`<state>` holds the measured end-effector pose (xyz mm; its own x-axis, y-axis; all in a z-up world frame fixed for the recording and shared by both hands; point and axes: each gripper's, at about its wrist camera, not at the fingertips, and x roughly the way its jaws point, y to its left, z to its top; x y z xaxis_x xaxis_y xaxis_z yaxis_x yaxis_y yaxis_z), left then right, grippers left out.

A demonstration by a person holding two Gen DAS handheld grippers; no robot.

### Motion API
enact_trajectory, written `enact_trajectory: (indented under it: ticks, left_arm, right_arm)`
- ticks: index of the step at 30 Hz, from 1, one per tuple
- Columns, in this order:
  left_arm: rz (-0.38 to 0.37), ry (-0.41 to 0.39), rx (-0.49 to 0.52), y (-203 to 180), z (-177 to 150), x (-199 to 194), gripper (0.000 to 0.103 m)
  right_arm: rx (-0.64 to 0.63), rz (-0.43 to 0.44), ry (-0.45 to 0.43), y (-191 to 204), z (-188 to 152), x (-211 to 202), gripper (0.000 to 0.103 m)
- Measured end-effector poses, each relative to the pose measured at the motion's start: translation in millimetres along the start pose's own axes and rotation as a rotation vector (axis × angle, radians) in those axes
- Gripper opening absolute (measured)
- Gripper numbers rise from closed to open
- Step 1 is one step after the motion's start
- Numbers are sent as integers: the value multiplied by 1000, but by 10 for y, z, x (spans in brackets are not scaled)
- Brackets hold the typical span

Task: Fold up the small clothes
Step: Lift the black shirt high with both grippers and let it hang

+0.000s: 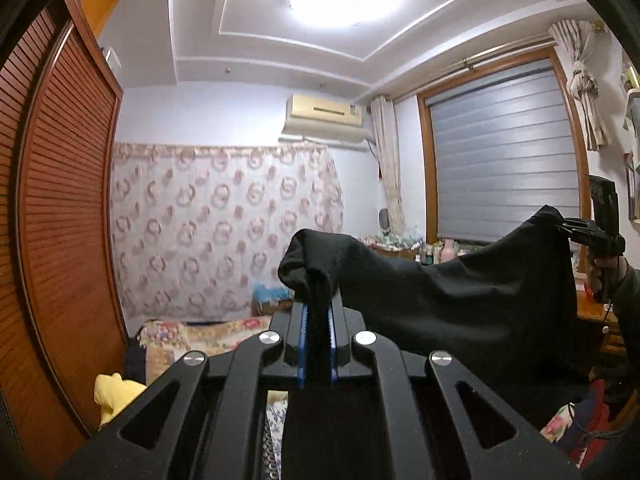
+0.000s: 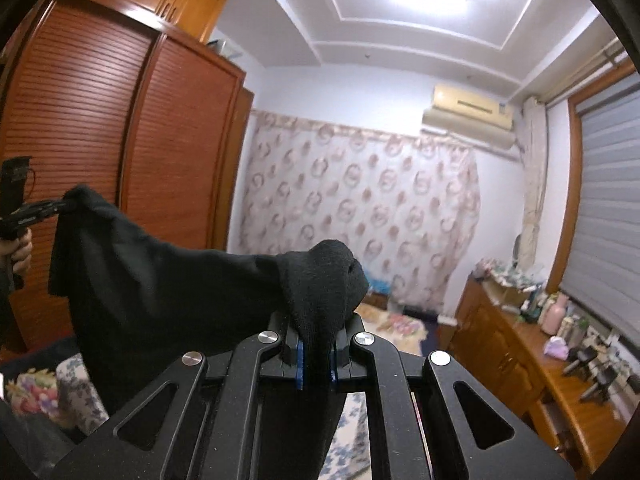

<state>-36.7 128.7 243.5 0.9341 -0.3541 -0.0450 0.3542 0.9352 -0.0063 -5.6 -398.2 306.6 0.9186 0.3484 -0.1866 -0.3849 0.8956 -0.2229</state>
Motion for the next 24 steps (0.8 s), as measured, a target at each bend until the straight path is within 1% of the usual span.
enact_trajectory:
  ticks: [2, 4, 6, 8, 11, 12, 15, 16, 17, 19, 21, 24]
  left_arm:
    - [4, -11, 3, -12, -36, -40, 6]
    - [6, -7, 4, 10, -111, -15, 6]
    - [5, 10, -1, 12, -204, 79, 6]
    - [6, 32, -12, 23, -265, 172, 6]
    - [25, 67, -8, 58, -437, 375, 6]
    - [33, 83, -8, 84, -510, 485, 6]
    - [41, 143, -24, 174, -724, 880, 6]
    - [48, 160, -25, 184, -796, 1010, 6]
    - [60, 180, -22, 207, -897, 1196, 6]
    - [73, 207, -21, 227, -1027, 1443, 6]
    - [90, 243, -16, 256, -1180, 1748, 6]
    - [106, 304, -18, 246, -1372, 2140, 6]
  right_arm:
    - [-17, -11, -12, 5, -2, -50, 5]
    - [-41, -26, -4, 20, -64, -60, 5]
    - [-59, -27, 20, 43, -139, -8, 5]
    - [-73, -30, 64, 60, -273, 104, 5]
    - [-67, -24, 97, 26, -483, 278, 5]
    - [-69, -27, 108, 7, -557, 332, 5]
    - [-58, -42, 166, -109, -821, 684, 5]
    - [-56, -55, 194, -165, -942, 870, 5]
    - [-51, -62, 207, -215, -1028, 972, 5]
    - [-41, -69, 233, -313, -1227, 1246, 5]
    - [-31, -72, 259, -394, -1422, 1508, 5]
    - [-11, -72, 320, -488, -1705, 1923, 5]
